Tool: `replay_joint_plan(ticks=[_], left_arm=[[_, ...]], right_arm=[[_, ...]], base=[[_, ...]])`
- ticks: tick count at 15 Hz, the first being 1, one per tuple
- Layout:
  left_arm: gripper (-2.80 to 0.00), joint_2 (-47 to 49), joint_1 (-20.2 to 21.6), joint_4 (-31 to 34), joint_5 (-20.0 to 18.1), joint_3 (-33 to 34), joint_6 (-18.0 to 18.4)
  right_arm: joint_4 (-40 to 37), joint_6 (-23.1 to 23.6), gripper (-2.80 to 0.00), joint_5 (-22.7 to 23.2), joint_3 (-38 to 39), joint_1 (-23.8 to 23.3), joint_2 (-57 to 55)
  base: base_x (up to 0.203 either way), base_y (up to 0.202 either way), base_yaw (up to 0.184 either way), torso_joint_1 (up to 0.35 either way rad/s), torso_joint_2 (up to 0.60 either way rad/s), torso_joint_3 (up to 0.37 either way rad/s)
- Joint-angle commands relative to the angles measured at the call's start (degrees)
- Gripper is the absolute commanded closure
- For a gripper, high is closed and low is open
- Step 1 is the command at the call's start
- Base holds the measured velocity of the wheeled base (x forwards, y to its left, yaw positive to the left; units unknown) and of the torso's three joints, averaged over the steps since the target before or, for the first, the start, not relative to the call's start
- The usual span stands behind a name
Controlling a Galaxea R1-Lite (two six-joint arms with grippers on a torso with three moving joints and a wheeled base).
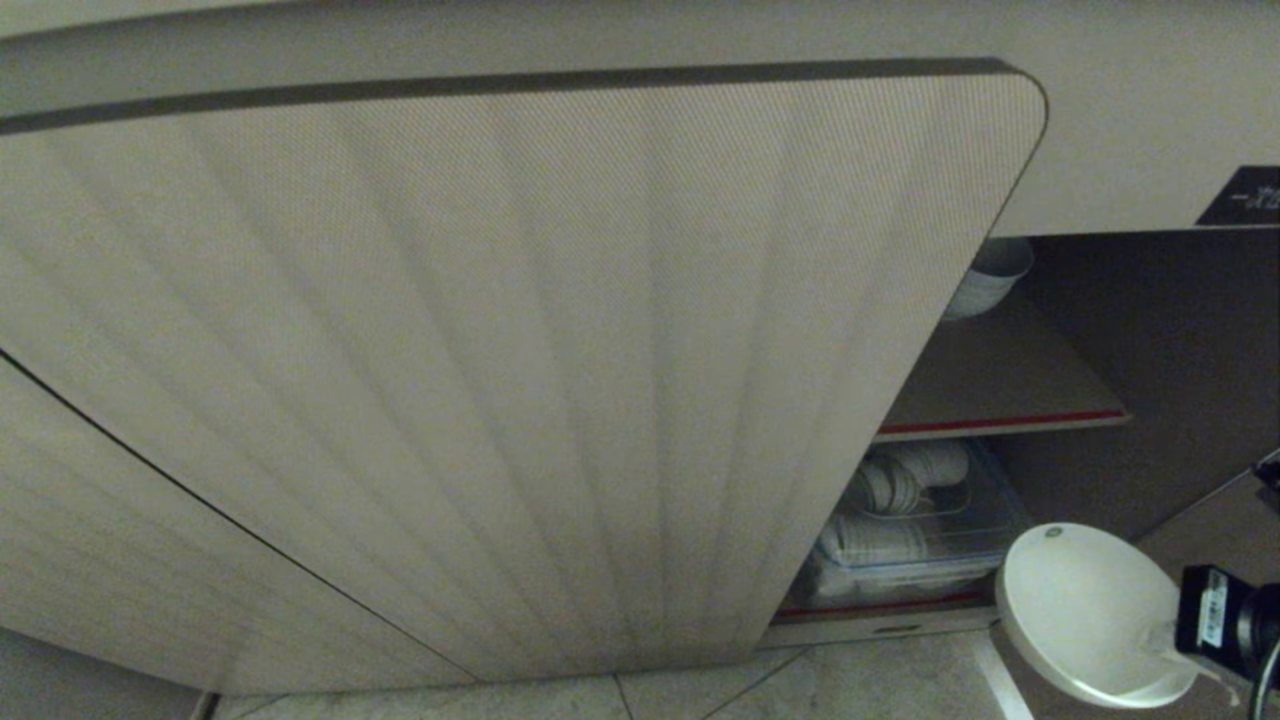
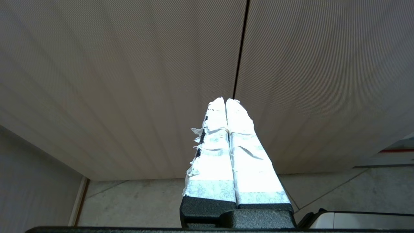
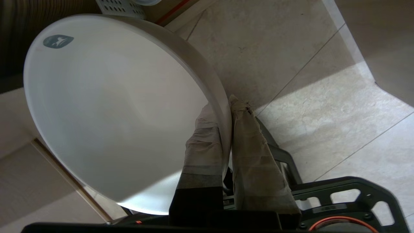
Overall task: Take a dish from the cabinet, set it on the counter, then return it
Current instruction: Put it back into the cabinet
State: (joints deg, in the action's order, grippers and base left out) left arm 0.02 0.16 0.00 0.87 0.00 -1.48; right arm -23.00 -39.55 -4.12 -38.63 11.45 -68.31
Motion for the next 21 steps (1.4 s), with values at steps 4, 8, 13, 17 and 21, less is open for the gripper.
replay_joint_plan(ticks=[4, 8, 13, 17, 21], left_arm=[[0.00, 0.0, 0.0, 0.0, 0.0, 0.0, 0.0], [0.00, 0.0, 0.0, 0.0, 0.0, 0.0, 0.0], [0.00, 0.0, 0.0, 0.0, 0.0, 0.0, 0.0], [0.00, 0.0, 0.0, 0.0, 0.0, 0.0, 0.0], [0.00, 0.0, 0.0, 0.0, 0.0, 0.0, 0.0]], right_arm=[[2.0, -1.9, 0.00, -0.9, -0.3, 0.9, -1.3], [2.8, -5.0, 0.00, -1.2, -2.4, 1.0, -2.9], [2.8, -8.4, 0.00, -1.2, -5.3, 1.0, -4.7], [2.7, -11.7, 0.00, -1.1, -7.4, 1.0, -6.3], [3.2, -12.7, 0.00, -1.1, -7.8, 1.0, -6.8]], base=[[0.000, 0.000, 0.000, 0.000, 0.00, 0.000], [0.000, 0.000, 0.000, 0.000, 0.00, 0.000], [0.000, 0.000, 0.000, 0.000, 0.00, 0.000], [0.000, 0.000, 0.000, 0.000, 0.00, 0.000], [0.000, 0.000, 0.000, 0.000, 0.00, 0.000]])
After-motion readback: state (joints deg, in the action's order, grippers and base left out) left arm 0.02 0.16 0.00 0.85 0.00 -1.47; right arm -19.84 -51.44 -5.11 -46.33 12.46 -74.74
